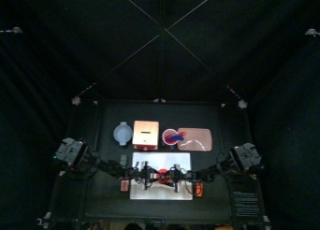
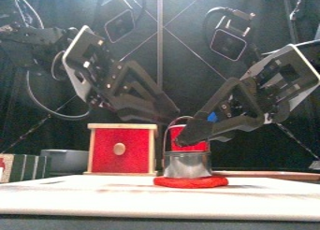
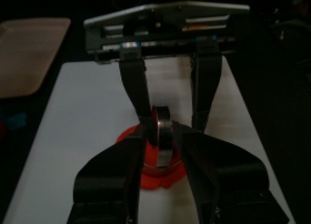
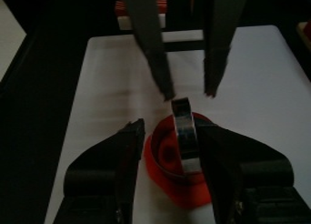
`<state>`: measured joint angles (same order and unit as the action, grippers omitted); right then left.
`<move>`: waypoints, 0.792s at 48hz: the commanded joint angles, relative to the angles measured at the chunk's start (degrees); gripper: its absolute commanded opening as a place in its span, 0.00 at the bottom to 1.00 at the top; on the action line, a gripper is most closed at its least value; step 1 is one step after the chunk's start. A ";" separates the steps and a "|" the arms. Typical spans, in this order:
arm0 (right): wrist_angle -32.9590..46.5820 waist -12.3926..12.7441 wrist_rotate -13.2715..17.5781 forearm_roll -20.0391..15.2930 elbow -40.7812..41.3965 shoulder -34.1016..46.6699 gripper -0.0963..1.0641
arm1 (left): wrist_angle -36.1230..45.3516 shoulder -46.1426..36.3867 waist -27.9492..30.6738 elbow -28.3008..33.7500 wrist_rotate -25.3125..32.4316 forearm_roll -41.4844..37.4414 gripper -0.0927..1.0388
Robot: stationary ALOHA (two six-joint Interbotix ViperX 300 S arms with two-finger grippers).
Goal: Get the cutter from the drawer then cut the dough then place the extra dough in the bowl
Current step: Cut the dough
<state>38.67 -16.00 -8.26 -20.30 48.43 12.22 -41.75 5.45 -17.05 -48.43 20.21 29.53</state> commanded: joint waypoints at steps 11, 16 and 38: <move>-12.30 4.92 0.53 4.83 -2.11 -7.47 0.77 | -2.55 1.67 -0.44 -1.41 -0.35 2.02 0.65; -18.81 5.36 0.70 5.36 -2.81 -9.84 0.77 | -2.55 4.92 -0.44 -0.62 -0.35 2.46 0.61; -37.00 6.42 0.79 6.94 -8.44 -12.04 0.77 | -0.62 11.51 -0.09 2.64 -0.09 2.46 0.55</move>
<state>2.37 -10.20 -7.47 -13.89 41.75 1.41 -42.54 17.40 -17.49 -47.11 19.95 31.99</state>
